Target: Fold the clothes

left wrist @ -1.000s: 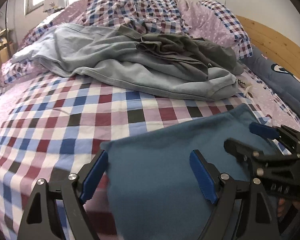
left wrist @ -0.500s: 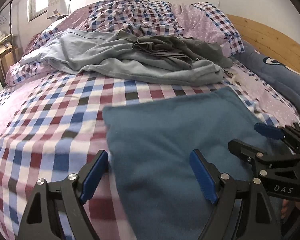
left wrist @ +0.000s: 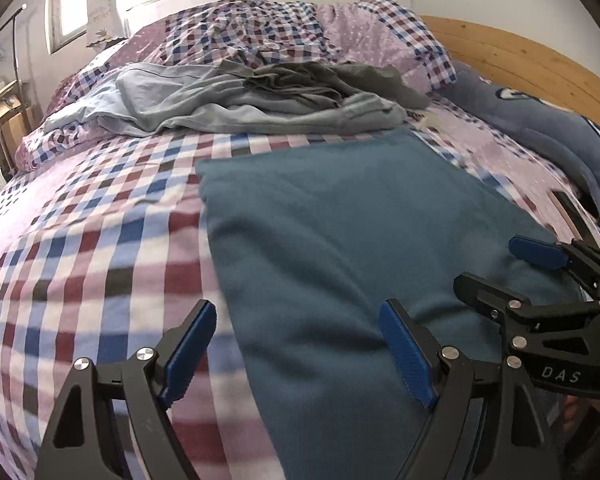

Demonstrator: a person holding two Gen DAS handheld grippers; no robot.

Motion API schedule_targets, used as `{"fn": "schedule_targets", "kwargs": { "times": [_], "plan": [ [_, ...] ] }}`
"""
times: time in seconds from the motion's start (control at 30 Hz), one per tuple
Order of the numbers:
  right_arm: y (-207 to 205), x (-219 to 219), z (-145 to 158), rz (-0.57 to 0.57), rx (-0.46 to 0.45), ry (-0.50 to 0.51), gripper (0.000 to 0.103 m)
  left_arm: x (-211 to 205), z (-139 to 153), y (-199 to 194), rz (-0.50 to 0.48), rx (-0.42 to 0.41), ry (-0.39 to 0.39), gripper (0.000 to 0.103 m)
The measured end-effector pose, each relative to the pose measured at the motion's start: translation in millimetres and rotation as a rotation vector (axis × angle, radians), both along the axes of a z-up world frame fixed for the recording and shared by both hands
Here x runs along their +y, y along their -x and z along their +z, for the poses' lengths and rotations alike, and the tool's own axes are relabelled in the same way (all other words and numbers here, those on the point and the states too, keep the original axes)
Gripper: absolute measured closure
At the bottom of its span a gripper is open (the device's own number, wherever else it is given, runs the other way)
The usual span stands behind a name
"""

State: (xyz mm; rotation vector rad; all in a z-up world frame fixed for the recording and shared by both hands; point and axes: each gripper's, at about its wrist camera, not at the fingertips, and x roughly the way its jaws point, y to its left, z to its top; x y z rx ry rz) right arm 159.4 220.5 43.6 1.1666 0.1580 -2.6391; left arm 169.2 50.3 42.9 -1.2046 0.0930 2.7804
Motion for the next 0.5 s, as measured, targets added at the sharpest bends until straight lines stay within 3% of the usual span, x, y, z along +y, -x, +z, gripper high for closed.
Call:
{"fn": "schedule_targets", "kwargs": {
  "times": [0.37, 0.5],
  "plan": [
    [-69, 7, -3, 0.022, 0.008, -0.05, 0.017, 0, -6, -55, -0.011, -0.057, -0.057, 0.016],
    [-83, 10, -6, 0.016, -0.019, -0.052, 0.017, 3, -9, -75, -0.028, -0.069, -0.027, 0.016]
  ]
}}
